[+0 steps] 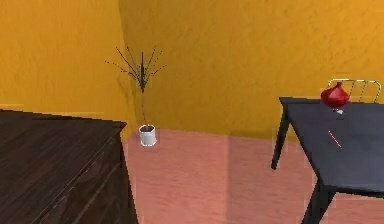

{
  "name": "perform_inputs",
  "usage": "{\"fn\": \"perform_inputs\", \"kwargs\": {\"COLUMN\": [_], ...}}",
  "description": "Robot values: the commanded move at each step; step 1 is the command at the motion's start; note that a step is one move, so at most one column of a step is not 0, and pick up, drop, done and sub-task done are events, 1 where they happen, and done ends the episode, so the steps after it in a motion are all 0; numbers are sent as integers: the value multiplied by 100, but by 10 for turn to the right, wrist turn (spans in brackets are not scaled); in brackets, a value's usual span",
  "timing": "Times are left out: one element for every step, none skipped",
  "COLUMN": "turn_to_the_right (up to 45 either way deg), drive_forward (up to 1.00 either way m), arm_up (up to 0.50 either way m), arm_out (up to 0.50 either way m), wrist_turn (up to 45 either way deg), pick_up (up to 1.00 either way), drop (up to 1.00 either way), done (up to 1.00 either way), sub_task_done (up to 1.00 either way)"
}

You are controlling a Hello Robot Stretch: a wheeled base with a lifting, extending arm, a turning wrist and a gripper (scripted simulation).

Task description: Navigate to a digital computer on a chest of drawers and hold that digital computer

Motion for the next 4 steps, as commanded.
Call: {"fn": "perform_inputs", "kwargs": {"turn_to_the_right": [-450, -450, -450, -210], "drive_forward": [0, 0, 0, 0], "arm_up": [0, 0, 0, 0], "arm_out": [0, 0, 0, 0], "wrist_turn": [0, 0, 0, 0], "pick_up": [0, 0, 0, 0], "drop": [0, 0, 0, 0], "done": [0, 0, 0, 0], "sub_task_done": [0, 0, 0, 0]}}
